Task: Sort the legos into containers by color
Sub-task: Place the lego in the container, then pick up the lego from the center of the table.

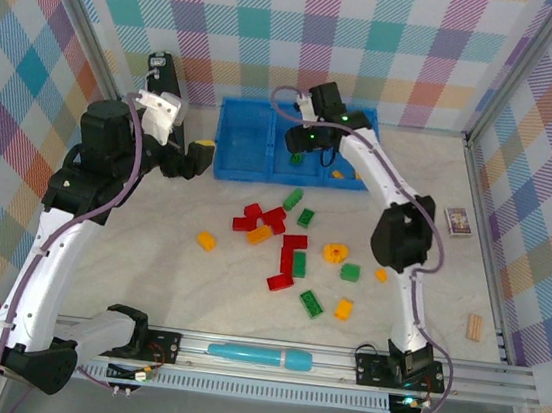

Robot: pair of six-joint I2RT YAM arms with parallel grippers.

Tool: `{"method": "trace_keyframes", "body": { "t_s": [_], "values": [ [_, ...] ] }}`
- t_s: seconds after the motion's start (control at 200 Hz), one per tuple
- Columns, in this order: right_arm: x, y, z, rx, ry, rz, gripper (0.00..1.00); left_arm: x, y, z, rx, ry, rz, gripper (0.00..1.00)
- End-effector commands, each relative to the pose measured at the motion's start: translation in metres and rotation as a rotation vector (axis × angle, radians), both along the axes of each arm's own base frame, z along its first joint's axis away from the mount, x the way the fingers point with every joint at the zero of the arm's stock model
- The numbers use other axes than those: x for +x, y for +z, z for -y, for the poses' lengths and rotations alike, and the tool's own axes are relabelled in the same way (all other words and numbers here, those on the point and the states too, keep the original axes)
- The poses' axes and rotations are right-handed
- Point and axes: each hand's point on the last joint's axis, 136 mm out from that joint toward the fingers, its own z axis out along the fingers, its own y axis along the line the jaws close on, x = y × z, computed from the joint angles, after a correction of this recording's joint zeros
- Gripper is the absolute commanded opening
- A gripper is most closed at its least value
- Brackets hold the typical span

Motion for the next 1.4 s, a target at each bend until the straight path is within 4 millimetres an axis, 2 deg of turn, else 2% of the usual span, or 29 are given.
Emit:
{"method": "trace_keyframes", "body": {
  "t_s": [0.0, 0.12, 0.175, 0.275, 0.41, 0.54, 0.905, 1.18, 1.245, 1.395],
  "values": [
    [-0.049, -0.007, 0.027, -0.063, -0.01, -0.085, 0.64, -0.005, 0.012, 0.003, -0.005, -0.019, 0.06, 1.0],
    [-0.092, -0.024, 0.056, -0.088, -0.084, -0.179, 0.77, -0.006, 0.013, 0.004, -0.008, -0.028, 0.062, 1.0],
    [-0.114, -0.031, 0.064, -0.082, -0.108, -0.242, 0.83, -0.007, 0.012, 0.005, -0.013, -0.033, 0.061, 1.0],
    [-0.143, -0.042, 0.076, -0.067, -0.148, -0.313, 0.9, -0.008, 0.012, 0.005, -0.015, -0.036, 0.067, 1.0],
    [-0.176, -0.065, 0.093, -0.079, -0.22, -0.401, 1.0, -0.01, 0.013, 0.005, -0.016, -0.035, 0.076, 1.0],
    [-0.197, -0.096, 0.105, -0.112, -0.265, -0.476, 0.99, -0.01, 0.013, 0.005, -0.017, -0.038, 0.075, 1.0],
    [-0.213, -0.152, 0.11, -0.138, -0.307, -0.573, 0.99, -0.011, 0.014, 0.005, -0.018, -0.038, 0.076, 1.0],
    [-0.209, -0.175, 0.117, -0.184, -0.337, -0.574, 1.0, -0.011, 0.015, 0.004, -0.017, -0.033, 0.08, 1.0],
    [-0.206, -0.178, 0.117, -0.192, -0.342, -0.569, 0.95, -0.012, 0.015, 0.004, -0.016, -0.034, 0.079, 1.0],
    [-0.206, -0.182, 0.118, -0.203, -0.346, -0.573, 0.77, -0.011, 0.016, 0.003, -0.015, -0.029, 0.079, 1.0]
  ]
}}
